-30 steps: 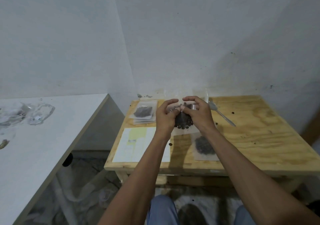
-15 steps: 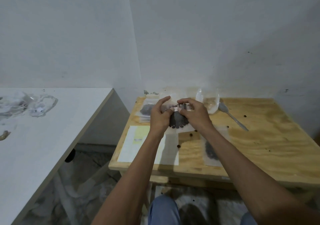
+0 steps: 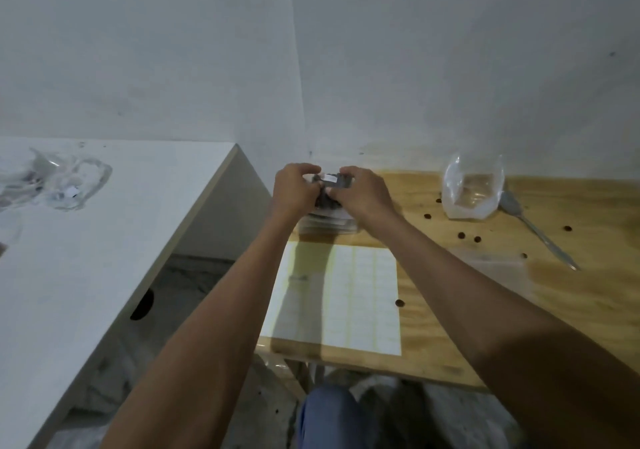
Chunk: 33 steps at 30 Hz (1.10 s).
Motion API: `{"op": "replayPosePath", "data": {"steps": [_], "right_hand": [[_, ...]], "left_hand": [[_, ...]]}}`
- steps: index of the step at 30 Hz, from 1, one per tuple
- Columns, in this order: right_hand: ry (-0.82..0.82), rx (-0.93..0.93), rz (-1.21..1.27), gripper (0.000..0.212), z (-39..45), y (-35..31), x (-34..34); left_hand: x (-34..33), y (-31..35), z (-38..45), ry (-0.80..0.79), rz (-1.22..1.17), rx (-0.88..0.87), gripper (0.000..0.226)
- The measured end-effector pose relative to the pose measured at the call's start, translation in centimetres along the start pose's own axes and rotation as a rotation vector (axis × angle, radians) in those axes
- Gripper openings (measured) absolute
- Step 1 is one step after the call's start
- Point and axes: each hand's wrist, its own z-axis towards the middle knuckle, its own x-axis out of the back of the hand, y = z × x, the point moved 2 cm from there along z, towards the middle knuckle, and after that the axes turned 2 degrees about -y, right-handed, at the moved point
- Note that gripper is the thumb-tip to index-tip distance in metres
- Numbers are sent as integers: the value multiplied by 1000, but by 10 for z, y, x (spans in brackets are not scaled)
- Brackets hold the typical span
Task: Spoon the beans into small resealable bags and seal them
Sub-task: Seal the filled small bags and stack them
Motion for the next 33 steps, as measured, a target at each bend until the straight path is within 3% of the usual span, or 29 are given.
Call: {"op": "replayPosePath", "data": {"steps": [2, 4, 6, 9, 12, 15, 21, 25, 28, 31, 33], "right_hand": [[-78, -81, -238, 51, 2, 8, -9], [-96, -109, -311, 56, 4, 13, -15], [-85, -94, -314, 57, 4, 15, -15], [-48, -32, -279, 56, -1, 15, -9], [85, 47, -175, 46, -13, 15, 10], [180, 53, -146, 31, -29, 21, 40], [253, -63, -229, 8, -75, 57, 127], [214, -203, -352, 26, -116, 94, 170], [178, -321, -341, 40, -146, 117, 185], [12, -418, -312, 31, -169, 133, 180], [-7, -419, -237, 23, -179, 138, 175]], "left_hand": [[-11, -16, 4, -71, 86, 64, 33], [-20, -31, 7, -86, 105, 91, 47], [-22, -33, 7, -73, 153, 71, 48], [-18, -21, 1, -11, 271, 15, 31], [-15, 1, -18, 136, 234, -40, 28], [-29, 29, -43, 162, 190, -65, 25], [-80, 92, -107, -103, 101, -137, 17], [-106, 123, -152, -98, 196, -185, 20], [-120, 137, -180, -191, 186, -127, 30], [-137, 143, -204, -347, 166, -33, 37], [-146, 144, -213, -370, 133, 33, 36]]}}
